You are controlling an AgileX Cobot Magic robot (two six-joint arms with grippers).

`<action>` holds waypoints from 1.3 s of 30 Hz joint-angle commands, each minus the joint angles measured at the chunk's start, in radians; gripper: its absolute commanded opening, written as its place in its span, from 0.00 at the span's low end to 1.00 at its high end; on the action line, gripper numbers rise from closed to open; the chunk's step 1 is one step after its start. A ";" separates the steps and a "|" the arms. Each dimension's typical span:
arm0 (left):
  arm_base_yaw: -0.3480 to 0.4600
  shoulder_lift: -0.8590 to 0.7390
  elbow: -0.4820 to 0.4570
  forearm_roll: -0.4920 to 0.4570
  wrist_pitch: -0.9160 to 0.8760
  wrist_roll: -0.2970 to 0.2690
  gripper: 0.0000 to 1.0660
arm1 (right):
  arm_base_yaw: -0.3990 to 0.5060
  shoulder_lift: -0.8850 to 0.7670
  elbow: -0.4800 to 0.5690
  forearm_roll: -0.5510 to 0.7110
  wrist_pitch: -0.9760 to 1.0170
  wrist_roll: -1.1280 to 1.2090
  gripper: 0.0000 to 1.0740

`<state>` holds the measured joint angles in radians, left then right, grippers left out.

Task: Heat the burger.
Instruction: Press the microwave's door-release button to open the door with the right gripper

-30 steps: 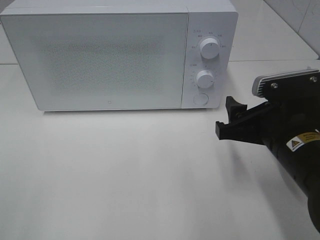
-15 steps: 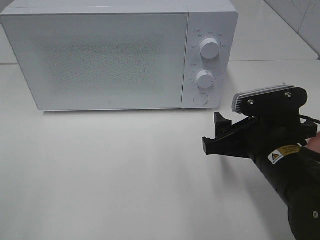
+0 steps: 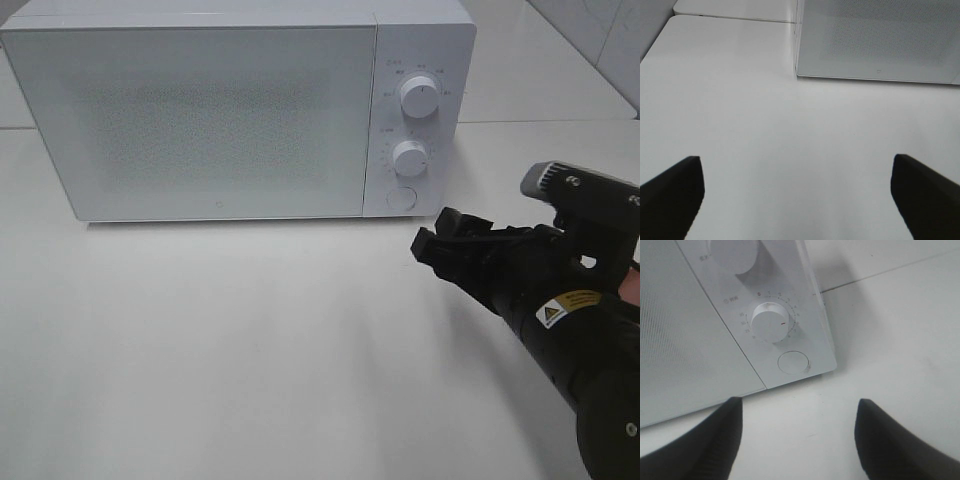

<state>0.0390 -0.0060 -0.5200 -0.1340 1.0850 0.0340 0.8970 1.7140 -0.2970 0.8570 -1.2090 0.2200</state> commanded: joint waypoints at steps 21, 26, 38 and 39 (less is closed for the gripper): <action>0.004 -0.016 0.003 -0.004 -0.017 0.002 0.87 | 0.003 0.000 -0.008 -0.004 -0.038 0.944 0.11; 0.004 -0.016 0.003 -0.004 -0.017 0.002 0.87 | 0.003 0.000 -0.008 0.000 0.048 1.000 0.00; 0.004 -0.016 0.003 -0.004 -0.017 0.002 0.87 | -0.002 0.000 -0.024 0.031 0.085 1.030 0.00; 0.004 -0.016 0.003 -0.004 -0.017 0.002 0.87 | -0.022 0.001 -0.037 0.021 0.101 1.026 0.00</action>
<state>0.0390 -0.0060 -0.5200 -0.1340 1.0850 0.0340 0.8930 1.7150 -0.3120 0.8840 -1.1310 1.2490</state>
